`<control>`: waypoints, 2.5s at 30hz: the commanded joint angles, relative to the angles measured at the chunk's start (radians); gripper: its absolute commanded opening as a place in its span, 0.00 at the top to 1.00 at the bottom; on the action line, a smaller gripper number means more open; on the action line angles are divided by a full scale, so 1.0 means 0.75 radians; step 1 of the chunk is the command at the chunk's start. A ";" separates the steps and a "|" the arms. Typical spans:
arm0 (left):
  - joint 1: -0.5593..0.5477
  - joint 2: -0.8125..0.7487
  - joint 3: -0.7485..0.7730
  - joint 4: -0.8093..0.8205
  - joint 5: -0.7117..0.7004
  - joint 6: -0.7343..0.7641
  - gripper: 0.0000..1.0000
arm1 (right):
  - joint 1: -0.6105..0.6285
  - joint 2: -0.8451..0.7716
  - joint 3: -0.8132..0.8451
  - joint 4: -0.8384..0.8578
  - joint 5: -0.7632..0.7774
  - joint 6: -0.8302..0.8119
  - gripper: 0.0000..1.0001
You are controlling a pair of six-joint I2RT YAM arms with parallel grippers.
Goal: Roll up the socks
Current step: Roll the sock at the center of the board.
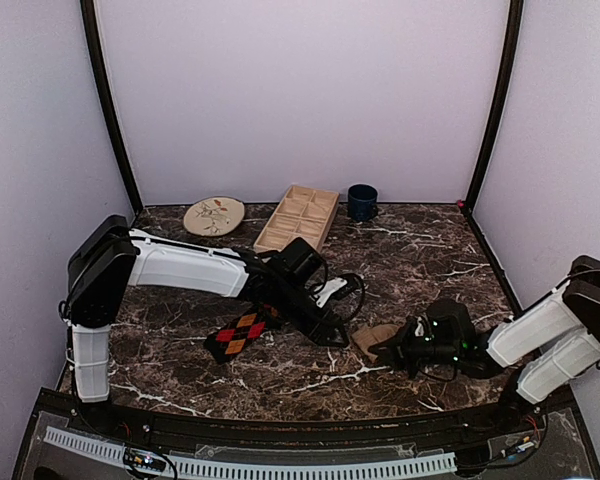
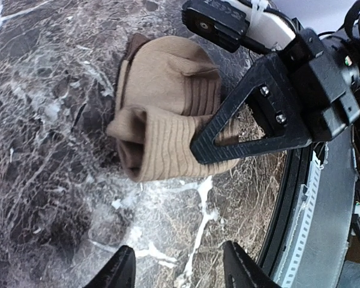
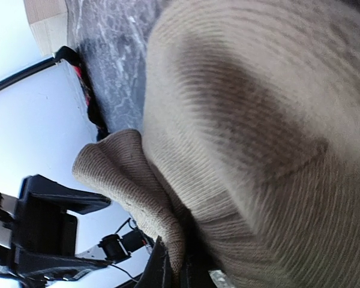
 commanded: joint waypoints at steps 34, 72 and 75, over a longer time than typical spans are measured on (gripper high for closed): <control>-0.043 0.031 -0.018 0.240 -0.423 0.384 0.35 | -0.006 0.138 -0.133 0.404 -0.135 0.270 1.00; -0.126 -0.446 -0.532 0.244 -0.720 0.736 0.35 | -0.077 0.669 0.832 -0.939 -0.715 -1.062 1.00; -0.137 -0.436 -0.517 0.253 -0.691 0.772 0.34 | -0.082 0.671 0.838 -0.954 -0.724 -1.080 1.00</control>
